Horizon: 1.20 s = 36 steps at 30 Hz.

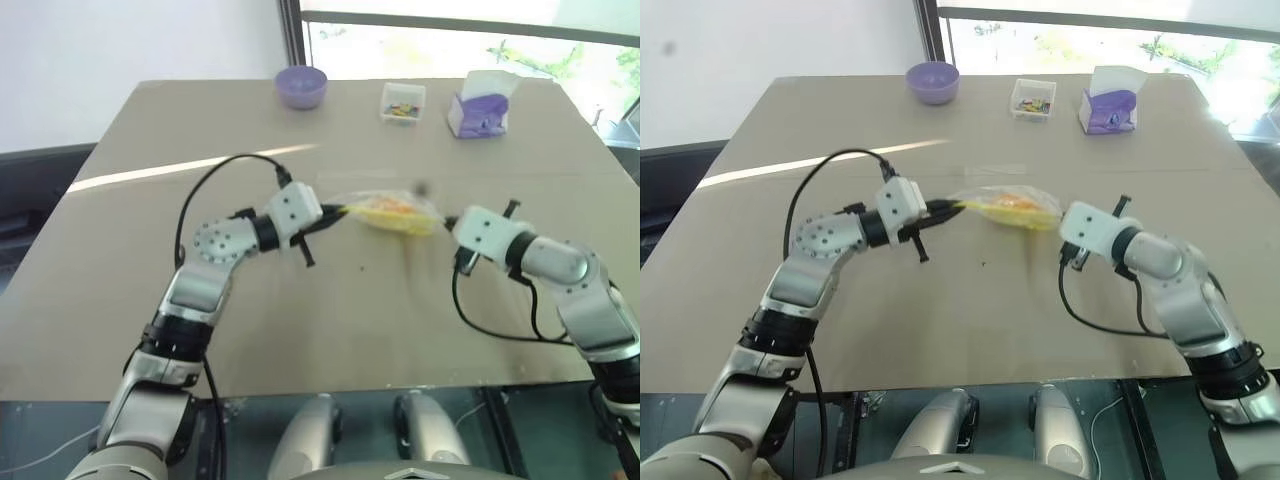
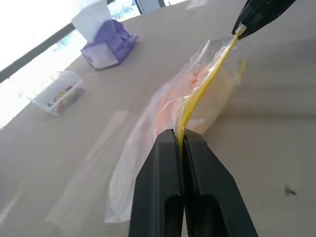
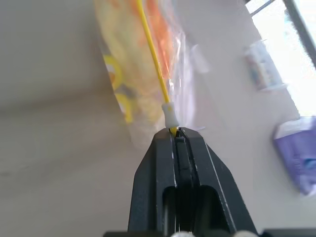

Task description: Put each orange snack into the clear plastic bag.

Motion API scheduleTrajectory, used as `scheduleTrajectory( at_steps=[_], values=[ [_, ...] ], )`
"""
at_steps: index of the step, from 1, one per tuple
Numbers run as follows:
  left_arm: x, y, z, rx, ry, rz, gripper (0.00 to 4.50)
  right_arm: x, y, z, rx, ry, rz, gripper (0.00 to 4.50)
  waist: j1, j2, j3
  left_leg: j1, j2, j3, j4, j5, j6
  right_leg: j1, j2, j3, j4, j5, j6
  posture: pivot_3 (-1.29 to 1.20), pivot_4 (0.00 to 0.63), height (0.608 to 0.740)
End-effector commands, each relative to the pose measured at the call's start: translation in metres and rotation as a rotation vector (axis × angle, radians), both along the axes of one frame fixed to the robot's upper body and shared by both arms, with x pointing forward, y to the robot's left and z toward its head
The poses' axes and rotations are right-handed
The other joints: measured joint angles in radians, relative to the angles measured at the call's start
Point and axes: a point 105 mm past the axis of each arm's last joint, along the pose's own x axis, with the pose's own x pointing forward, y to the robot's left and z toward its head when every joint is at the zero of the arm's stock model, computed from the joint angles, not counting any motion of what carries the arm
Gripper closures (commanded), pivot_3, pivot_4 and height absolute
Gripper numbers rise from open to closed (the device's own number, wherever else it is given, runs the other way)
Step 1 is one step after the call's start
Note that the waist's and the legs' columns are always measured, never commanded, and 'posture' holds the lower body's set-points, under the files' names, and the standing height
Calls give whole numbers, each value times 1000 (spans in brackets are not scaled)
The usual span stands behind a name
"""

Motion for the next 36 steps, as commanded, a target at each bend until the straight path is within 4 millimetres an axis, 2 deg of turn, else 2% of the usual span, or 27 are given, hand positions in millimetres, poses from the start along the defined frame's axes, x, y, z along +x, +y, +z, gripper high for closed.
scheduleTrajectory(
  at_steps=[1,4,6,9,11,13,15,18,20,23,25,27,28,30,32,34,35,36],
  values=[
    [34,8,44,-81,-100,118,4500,27,-28,42,-12,-196,-127,4472,1,0,0,0,0,0,0,0,0,0,0,0,0,0,0,0,150,740],
    [66,10,88,-120,-215,242,4500,49,-42,87,-36,-387,-208,4472,-2,-1,1,-1,-3,0,2,0,0,-1,0,0,2,0,0,0,150,740],
    [75,11,104,-129,-260,276,4500,56,-49,111,-30,-484,-246,4472,-4,-2,1,-4,-4,0,2,0,0,-4,-1,0,2,0,0,0,150,740],
    [79,11,113,-130,-293,278,4500,60,-54,133,-22,-574,-270,4472,-10,-1,1,-3,-3,2,-3,0,0,-5,-1,2,-2,0,0,0,150,740],
    [77,11,109,-120,-313,258,4500,58,-55,131,-28,-581,-263,4472,-10,-1,1,-3,-3,3,-5,0,0,-6,-1,2,-4,0,0,0,150,740],
    [70,7,96,-123,-300,205,4500,53,-55,116,-14,-541,-243,4472,-11,-1,0,-7,-3,3,-4,0,0,-10,-1,2,-3,0,0,0,150,740],
    [58,2,72,-81,-281,140,4500,43,-50,90,-7,-454,-194,4472,-11,-1,-1,-14,-2,2,-2,0,0,-16,-1,2,-2,0,0,0,150,740],
    [33,-3,20,12,-204,60,4500,17,-31,39,-1,-307,-78,4472,-11,-1,-1,-19,-2,2,0,0,0,-21,-2,2,5,0,0,0,150,740],
    [16,-5,-6,36,-147,35,4500,1,-21,12,50,-240,-49,4472,-12,-1,0,-19,-2,2,1,0,0,-21,-2,3,6,0,0,0,150,740],
    [-6,-5,-25,40,-82,30,4500,-20,-11,-21,52,-141,-24,4472,-13,0,0,-17,-1,4,5,0,0,-21,-1,4,8,0,0,0,150,740],
    [-15,-3,-31,46,-54,38,4500,-28,-9,-30,76,-97,-33,4472,-12,0,0,-16,-1,4,11,0,0,-18,-1,5,13,0,0,0,150,740],
    [-20,0,-35,60,-37,46,4500,-31,-10,-35,94,-62,-47,4472,-10,0,1,-7,-1,4,11,-3,5,-10,0,4,13,0,0,0,150,740],
    [-24,2,-39,54,6,35,4186,-33,-10,-38,98,-28,-36,4226,-9,0,2,7,0,4,10,-3,5,5,0,4,11,0,0,0,150,740],
    [-33,6,-43,53,72,1,3528,-36,-12,-41,97,2,-27,3625,-8,0,2,19,2,2,8,-4,6,19,1,1,7,-1,1,0,150,740],
    [-39,15,-44,43,124,-2,2968,-38,-17,-42,105,28,-27,3019,-8,0,2,19,2,2,8,-3,6,19,2,1,7,-2,2,0,150,740],
    [-45,30,-44,30,173,24,2107,-43,-28,-42,129,69,-44,2148,-6,1,2,18,3,2,8,-3,6,17,3,1,8,-1,0,0,150,740],
    [-49,37,-45,20,206,35,1874,-46,-34,-42,146,91,-54,1895,-6,1,2,18,4,2,8,-3,6,17,3,1,8,-1,0,0,150,740],
    [-53,46,-44,6,230,55,1437,-51,-40,-39,183,115,-62,1465,-5,1,2,17,4,2,8,-3,5,17,3,1,8,0,0,0,150,740]
  ],
)
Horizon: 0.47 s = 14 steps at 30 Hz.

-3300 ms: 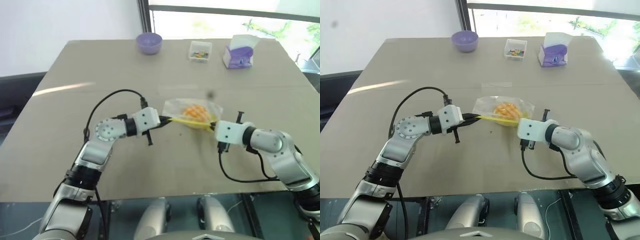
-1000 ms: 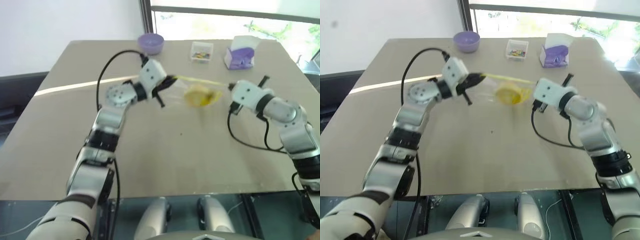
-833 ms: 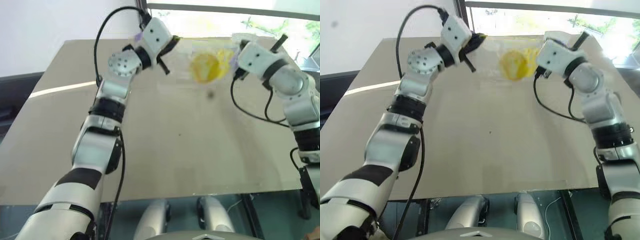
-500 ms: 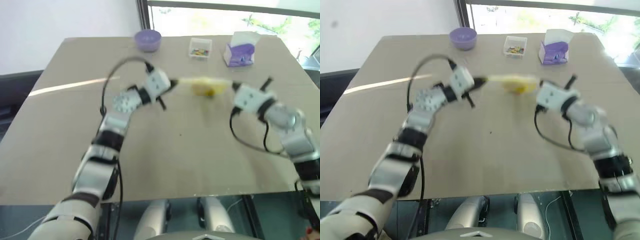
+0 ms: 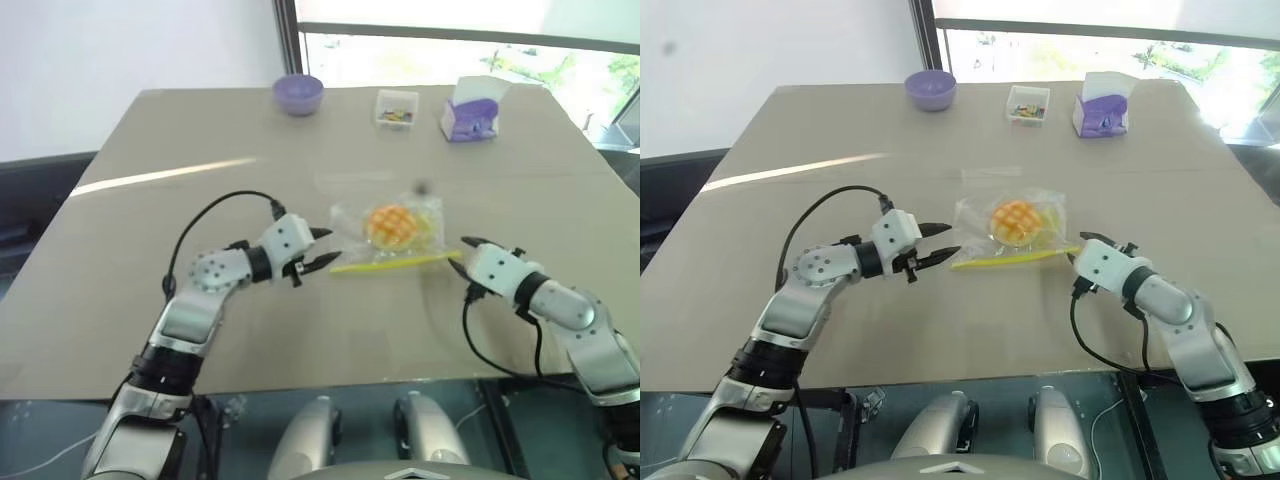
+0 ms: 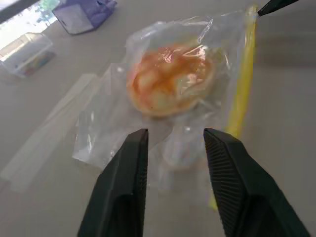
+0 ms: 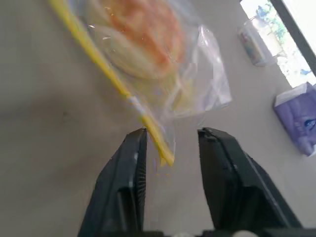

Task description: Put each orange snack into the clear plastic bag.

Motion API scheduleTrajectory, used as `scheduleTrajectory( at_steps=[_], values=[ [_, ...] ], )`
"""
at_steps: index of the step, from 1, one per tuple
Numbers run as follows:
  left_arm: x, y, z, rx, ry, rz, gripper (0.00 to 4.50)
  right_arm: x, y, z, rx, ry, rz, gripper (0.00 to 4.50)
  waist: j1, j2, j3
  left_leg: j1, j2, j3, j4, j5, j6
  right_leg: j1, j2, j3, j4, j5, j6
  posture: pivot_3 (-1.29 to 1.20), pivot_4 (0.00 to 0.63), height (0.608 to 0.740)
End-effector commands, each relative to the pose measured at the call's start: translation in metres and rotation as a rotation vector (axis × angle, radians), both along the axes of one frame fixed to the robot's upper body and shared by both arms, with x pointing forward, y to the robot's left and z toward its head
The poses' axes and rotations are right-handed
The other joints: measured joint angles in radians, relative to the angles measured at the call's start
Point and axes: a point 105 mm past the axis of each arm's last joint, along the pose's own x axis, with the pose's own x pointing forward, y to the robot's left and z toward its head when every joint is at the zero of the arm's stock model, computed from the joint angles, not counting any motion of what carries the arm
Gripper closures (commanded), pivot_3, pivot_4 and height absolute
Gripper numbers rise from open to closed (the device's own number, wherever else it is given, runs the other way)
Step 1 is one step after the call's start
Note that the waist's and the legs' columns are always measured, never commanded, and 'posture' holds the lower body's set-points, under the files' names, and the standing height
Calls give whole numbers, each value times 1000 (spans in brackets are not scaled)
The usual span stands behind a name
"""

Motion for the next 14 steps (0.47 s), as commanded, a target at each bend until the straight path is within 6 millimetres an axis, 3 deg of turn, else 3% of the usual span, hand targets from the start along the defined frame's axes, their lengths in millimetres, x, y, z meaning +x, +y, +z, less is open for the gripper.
scheduleTrajectory(
  at_steps=[1,3,9,14],
  values=[
    [-12,24,20,-61,27,48,868,-12,-20,22,101,17,-28,871,1,0,0,0,0,0,0,0,0,0,0,0,0,0,0,0,150,740],
    [-21,37,28,-119,75,76,14,-25,-28,25,183,83,-33,10,3,0,0,0,0,0,-1,0,0,0,-1,0,-1,0,0,0,150,740],
    [-50,76,46,-211,170,157,14,-68,-59,27,232,250,-46,10,7,0,0,-1,1,0,-4,-2,2,1,-3,-1,-8,0,0,0,150,740],
    [-62,83,52,-213,198,158,14,-77,-65,42,280,271,-35,10,7,0,0,-1,2,0,-6,-2,2,2,-4,-1,-12,0,0,0,150,740]
  ],
)
